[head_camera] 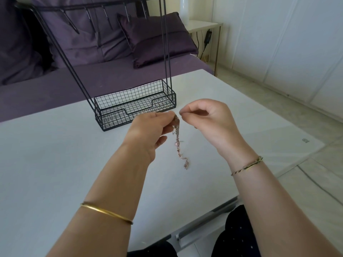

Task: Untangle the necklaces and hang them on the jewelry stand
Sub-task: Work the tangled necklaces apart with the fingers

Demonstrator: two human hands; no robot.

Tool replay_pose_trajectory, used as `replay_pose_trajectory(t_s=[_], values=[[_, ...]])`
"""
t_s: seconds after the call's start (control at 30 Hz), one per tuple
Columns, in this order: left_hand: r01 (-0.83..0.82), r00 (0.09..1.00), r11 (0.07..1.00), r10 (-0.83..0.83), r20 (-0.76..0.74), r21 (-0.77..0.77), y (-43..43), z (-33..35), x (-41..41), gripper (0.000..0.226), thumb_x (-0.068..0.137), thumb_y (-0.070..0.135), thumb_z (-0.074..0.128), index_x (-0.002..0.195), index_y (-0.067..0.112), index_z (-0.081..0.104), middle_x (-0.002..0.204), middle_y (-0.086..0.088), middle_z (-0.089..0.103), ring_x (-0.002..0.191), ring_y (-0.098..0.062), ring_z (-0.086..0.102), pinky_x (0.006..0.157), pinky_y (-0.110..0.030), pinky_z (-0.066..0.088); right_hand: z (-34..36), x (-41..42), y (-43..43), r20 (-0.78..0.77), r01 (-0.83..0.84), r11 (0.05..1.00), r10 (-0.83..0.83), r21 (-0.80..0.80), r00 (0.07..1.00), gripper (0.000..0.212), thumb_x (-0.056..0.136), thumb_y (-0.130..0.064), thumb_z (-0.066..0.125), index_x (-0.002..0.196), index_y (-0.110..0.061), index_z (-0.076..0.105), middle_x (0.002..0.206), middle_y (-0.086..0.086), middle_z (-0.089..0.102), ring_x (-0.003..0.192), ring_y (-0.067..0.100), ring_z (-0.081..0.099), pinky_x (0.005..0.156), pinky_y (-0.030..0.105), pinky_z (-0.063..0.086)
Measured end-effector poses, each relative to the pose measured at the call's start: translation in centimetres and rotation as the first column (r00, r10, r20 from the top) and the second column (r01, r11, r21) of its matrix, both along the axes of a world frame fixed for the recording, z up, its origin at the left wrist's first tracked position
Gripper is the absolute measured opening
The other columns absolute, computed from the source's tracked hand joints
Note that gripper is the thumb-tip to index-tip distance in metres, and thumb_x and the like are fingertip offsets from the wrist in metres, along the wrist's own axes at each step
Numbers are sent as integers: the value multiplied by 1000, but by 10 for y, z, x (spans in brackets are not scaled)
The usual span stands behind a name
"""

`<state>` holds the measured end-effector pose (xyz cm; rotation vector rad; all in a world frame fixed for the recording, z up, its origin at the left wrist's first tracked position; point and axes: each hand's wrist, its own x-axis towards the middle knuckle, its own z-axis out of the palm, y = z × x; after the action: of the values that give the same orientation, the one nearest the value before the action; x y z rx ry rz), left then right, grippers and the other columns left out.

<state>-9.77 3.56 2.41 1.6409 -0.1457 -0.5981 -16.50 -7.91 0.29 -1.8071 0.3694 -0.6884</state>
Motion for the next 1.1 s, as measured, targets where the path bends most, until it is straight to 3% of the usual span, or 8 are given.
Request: replay_pose_trajectory(t_s=[0.13, 0.27, 0.47, 0.63, 0.77, 0.9, 1.1], values=[[-5, 1000, 1000, 5, 24, -1, 0, 0, 0, 16, 89, 20, 64, 73, 20, 65, 71, 7, 69, 72, -8, 57, 67, -24, 41, 1, 0, 4, 5, 14, 994, -14, -110, 1000, 9, 79, -6, 68, 76, -12, 74, 78, -7, 69, 72, -2, 61, 69, 12, 47], [0, 998, 1000, 0, 67, 11, 0, 0, 0, 15, 88, 22, 64, 74, 20, 61, 75, 6, 69, 73, -9, 57, 68, -25, 41, 0, 3, 5, 1, 34, 974, -34, -225, 999, 8, 79, -11, 68, 78, -14, 76, 82, -1, 68, 75, 5, 60, 67, 17, 45], [-35, 978, 996, 17, 207, 83, -2, -2, -2, 16, 89, 17, 63, 74, 16, 58, 68, 5, 64, 67, -7, 52, 61, -20, 41, -2, 5, 5, -30, 20, 901, -36, -434, 999, 10, 77, -10, 65, 74, -16, 73, 79, 3, 63, 75, 16, 59, 71, 38, 49], [-39, 967, 989, 1, 256, 143, -4, -3, -1, 20, 90, 19, 63, 71, 14, 57, 70, 1, 62, 63, -8, 51, 58, -19, 41, -9, 10, 6, -42, 39, 843, -73, -536, 996, 10, 79, -15, 63, 74, -13, 70, 78, 1, 60, 76, 18, 56, 67, 39, 49], [13, 969, 985, -54, 241, 171, -1, -6, 1, 22, 90, 24, 63, 71, 13, 62, 70, -1, 60, 66, -11, 53, 64, -23, 44, -13, 10, 8, 23, 102, 827, -107, -553, 994, 14, 76, -24, 58, 68, -12, 60, 73, -5, 54, 75, 17, 52, 62, 36, 48], [116, 979, 988, -131, 157, 103, 3, -4, 3, 11, 89, 19, 65, 82, 11, 68, 67, 5, 65, 68, -8, 58, 67, -23, 44, -13, 11, 6, 110, 145, 858, -105, -492, 988, 5, 69, -20, 56, 67, -15, 57, 72, -9, 51, 72, 15, 52, 60, 34, 47], [176, 936, 974, -210, 282, 141, 9, 0, 2, 11, 89, 12, 63, 79, 15, 66, 68, 8, 65, 74, -8, 58, 72, -23, 47, -12, 10, 4, 122, 125, 887, -79, -445, 989, 4, 67, -17, 58, 66, -20, 56, 71, -8, 52, 70, 14, 53, 60, 36, 47]])
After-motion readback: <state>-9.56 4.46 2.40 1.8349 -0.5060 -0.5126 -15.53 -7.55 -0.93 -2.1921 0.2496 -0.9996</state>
